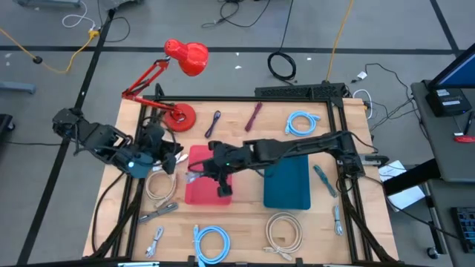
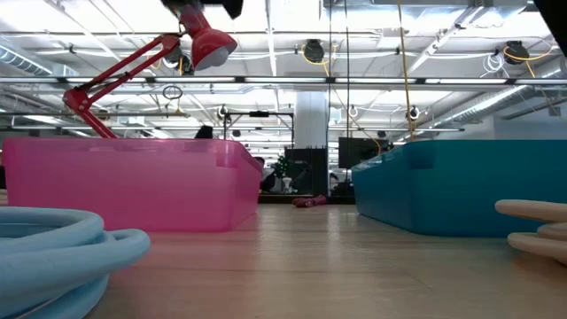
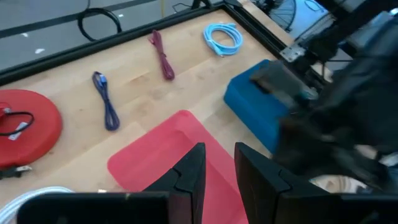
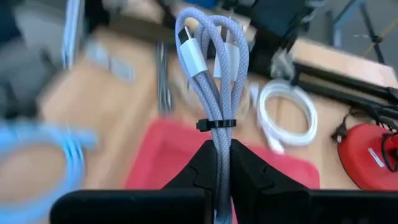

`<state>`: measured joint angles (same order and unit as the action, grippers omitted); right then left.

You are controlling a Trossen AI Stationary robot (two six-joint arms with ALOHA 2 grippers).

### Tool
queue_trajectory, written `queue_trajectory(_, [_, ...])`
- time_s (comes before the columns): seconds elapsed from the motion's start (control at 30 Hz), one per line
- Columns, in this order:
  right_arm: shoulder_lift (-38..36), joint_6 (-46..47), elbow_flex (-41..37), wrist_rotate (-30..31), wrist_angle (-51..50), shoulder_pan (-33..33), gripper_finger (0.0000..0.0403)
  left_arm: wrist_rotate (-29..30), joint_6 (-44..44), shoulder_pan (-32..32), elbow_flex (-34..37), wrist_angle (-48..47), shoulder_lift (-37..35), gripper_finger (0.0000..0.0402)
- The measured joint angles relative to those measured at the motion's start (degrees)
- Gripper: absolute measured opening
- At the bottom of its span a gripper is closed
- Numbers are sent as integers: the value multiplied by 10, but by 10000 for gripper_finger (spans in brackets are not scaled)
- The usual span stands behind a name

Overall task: Pick & Place USB Port
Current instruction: Put the top white charger cable into the red bin

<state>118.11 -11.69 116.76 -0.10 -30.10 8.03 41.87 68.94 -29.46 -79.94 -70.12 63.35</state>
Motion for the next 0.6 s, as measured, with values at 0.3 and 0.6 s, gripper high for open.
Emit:
queue_trajectory(0.3, [53,-185,-23,1,-142,4,13,17,26,-46,0,-1,0,88])
queue_trajectory(0.6, [64,-239,-22,31,-100,19,13,17,34,-49,0,-2,0,88])
